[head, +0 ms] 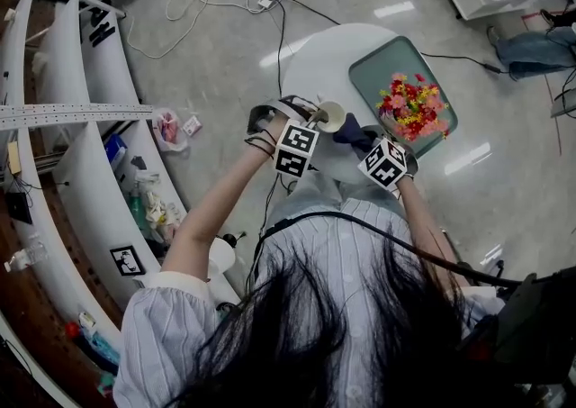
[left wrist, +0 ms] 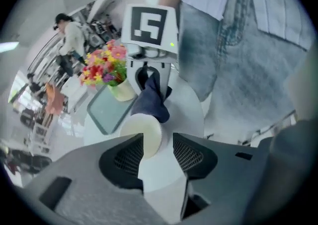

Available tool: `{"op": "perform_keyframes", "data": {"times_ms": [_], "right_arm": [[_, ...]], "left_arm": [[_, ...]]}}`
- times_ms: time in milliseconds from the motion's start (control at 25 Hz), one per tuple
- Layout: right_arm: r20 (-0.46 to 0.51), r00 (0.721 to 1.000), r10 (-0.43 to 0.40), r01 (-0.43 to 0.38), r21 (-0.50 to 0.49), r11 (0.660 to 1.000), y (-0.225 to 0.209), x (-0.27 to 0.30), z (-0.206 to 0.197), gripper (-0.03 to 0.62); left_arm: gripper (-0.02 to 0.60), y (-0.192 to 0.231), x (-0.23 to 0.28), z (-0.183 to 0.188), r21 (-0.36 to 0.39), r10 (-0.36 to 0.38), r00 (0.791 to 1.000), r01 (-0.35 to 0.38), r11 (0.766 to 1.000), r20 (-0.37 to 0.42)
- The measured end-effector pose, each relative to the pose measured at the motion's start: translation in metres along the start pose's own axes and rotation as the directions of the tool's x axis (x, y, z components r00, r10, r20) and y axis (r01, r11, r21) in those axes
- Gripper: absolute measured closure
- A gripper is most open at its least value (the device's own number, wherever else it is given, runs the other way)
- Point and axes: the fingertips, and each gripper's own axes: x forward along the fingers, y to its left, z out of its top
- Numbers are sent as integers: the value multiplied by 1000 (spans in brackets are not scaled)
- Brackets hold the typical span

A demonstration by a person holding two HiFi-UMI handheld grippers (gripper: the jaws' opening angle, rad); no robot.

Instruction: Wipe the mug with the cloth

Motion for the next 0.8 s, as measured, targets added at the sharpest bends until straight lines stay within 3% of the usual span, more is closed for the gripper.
{"op": "perform_keyframes", "data": {"times_ms": [40, 120, 240, 400, 560, 640, 720, 800], "right_arm": [[3, 1000, 1, -1, 6, 1000, 1, 0, 1, 471], [8, 1000, 1, -2, 14, 1000, 1, 0, 2, 471], [12, 1000, 3, -4, 21, 1000, -1, 1, 3, 470], [15, 1000, 3, -3, 24, 1000, -1, 1, 6, 471], [18, 1000, 3, -3, 31, 1000, -1, 1, 5, 471], [19, 1000, 3, -4, 34, 999, 0, -1, 5, 470], [20, 1000, 3, -4, 36, 999, 1, -2, 7, 470], [26, 1000, 5, -6, 40, 999, 1, -2, 8, 471]], "left_arm": [[410, -1, -4, 3, -98, 10, 1000, -7, 995, 28], [410, -4, -9, 9, -274, 32, 997, -14, 962, 64], [410, -3, -7, 9, -428, 94, 995, -78, 901, 16], [410, -1, -2, 12, -494, 147, 987, -156, 855, -56], [411, 7, 2, 11, -565, 205, 972, -232, 792, -112], [434, 9, 4, 9, -569, 214, 968, -251, 783, -132], [498, 12, 4, 5, -559, 222, 963, -268, 785, -150], [513, 12, 5, 3, -561, 223, 963, -271, 782, -154]]}}
